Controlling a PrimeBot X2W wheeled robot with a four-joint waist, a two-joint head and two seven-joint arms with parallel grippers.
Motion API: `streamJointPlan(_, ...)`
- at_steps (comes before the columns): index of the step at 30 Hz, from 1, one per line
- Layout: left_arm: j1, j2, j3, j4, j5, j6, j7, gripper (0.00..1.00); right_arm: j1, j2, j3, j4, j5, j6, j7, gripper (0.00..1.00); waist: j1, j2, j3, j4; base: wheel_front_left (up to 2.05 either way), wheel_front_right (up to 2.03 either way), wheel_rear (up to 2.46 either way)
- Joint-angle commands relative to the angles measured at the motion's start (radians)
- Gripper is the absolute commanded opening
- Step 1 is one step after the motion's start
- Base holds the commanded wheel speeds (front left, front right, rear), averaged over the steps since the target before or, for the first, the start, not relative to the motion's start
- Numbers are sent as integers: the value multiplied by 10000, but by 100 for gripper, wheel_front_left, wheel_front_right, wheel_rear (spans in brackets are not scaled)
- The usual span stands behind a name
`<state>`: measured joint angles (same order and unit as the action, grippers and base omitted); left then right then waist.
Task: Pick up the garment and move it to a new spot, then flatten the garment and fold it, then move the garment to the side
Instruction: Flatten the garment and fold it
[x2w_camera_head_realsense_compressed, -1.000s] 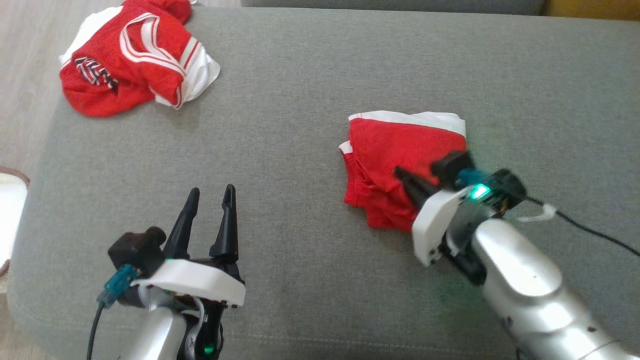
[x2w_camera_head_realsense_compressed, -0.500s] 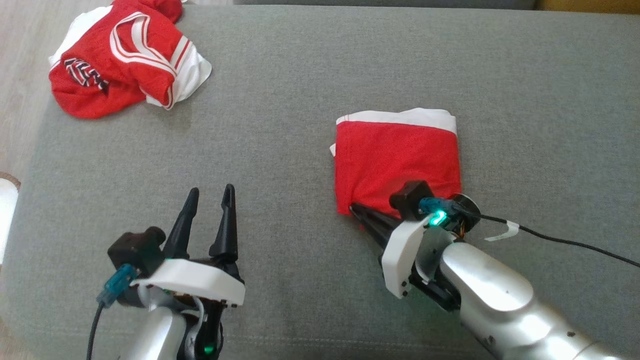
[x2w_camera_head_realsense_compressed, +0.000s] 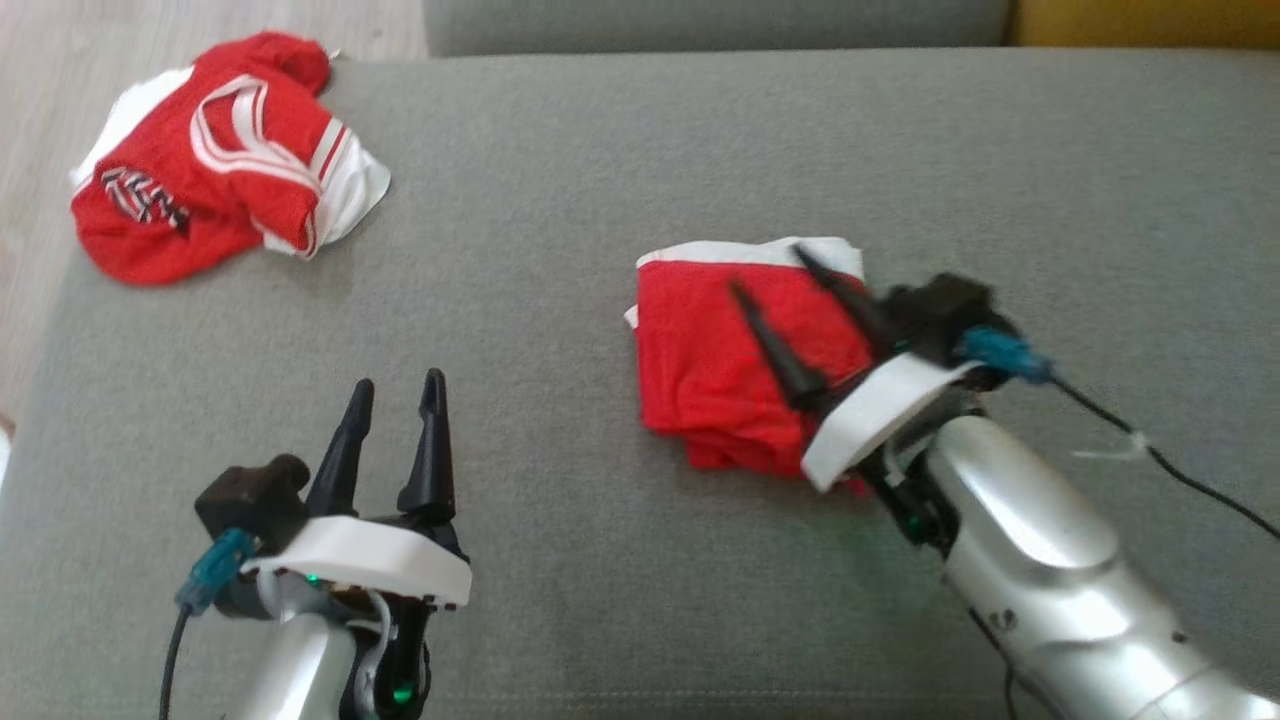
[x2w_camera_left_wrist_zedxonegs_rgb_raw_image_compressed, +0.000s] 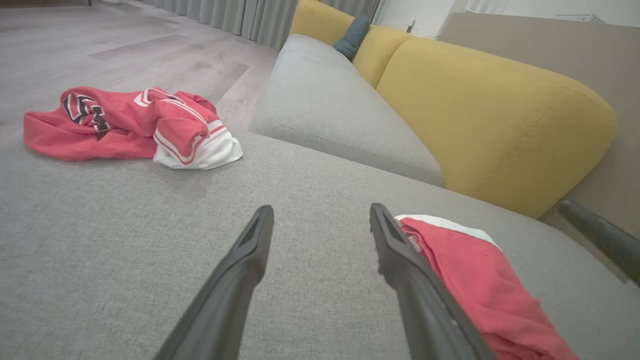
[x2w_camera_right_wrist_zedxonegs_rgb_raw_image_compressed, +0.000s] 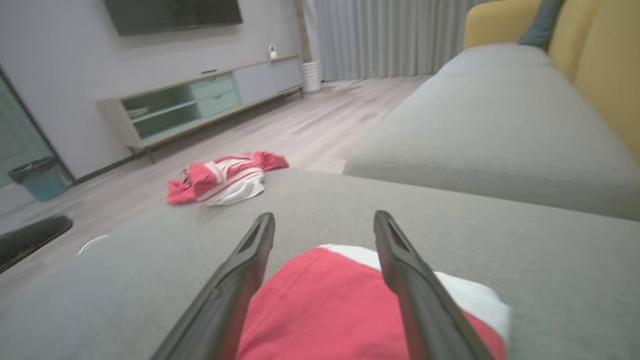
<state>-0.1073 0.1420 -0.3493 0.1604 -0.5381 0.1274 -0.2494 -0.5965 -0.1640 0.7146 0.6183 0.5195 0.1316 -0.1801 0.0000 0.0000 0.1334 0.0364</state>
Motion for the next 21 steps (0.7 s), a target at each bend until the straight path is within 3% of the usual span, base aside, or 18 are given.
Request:
streamJointPlan(1, -459, 56, 424, -218, 128, 28, -117, 100, 311, 257, -652, -341, -266, -9, -274, 100, 0, 0, -255, -228, 0, 0, 0)
streamJointPlan(12, -18, -77, 618, 23, 966, 25, -122, 100, 2490, 939, -4809, -1348, -2741, -9, -676, 100, 0, 0, -799, -581, 0, 0, 0)
streamJointPlan(18, 363, -194, 789, 10, 1294, -52, -123, 100, 3536, 1116, -5832, -2276, -3641, -9, -560, 100, 0, 0, -912, -563, 0, 0, 0)
streamJointPlan(21, 524, -249, 927, 9, 1411, -151, -123, 100, 4021, 1131, -5977, -2833, -3483, -9, -421, 100, 0, 0, -951, -549, 0, 0, 0)
